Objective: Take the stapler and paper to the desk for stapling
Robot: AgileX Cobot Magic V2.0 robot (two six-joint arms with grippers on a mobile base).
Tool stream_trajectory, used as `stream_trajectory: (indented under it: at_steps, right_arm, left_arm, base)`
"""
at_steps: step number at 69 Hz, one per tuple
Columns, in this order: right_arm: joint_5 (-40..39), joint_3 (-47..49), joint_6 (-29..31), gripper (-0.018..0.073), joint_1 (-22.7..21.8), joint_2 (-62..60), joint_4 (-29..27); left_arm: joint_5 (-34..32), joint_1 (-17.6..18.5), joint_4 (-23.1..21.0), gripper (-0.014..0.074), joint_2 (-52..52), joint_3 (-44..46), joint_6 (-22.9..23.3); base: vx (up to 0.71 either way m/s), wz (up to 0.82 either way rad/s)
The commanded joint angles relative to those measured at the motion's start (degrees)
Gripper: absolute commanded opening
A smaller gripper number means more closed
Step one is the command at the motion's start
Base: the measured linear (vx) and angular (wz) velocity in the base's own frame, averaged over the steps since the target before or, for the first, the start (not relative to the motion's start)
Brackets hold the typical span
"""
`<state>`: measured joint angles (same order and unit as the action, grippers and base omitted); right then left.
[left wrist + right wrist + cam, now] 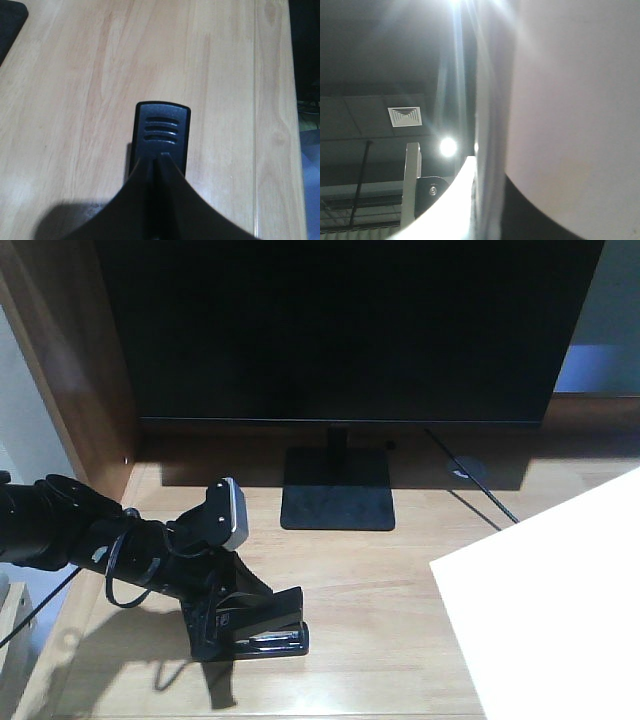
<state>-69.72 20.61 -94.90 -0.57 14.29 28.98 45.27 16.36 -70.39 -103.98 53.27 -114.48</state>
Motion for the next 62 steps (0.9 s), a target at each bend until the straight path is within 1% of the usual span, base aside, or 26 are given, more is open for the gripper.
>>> stream_trajectory:
  at_steps: [1, 62]
  right_arm:
    - [-6.7, 1.7, 0.3, -0.0006, -0.2, 0.8, -1.3]
    - [-6.7, 1.7, 0.3, -0.0006, -0.2, 0.8, -1.3]
  left_arm:
    - [2.1, 0.3, -2.7, -0.0006, 2.2, 1.1, -0.2]
    - [2.1, 0.3, -2.7, -0.0006, 2.2, 1.1, -0.2]
  base:
    - [0.00, 0.00]
    - [0.00, 0.00]
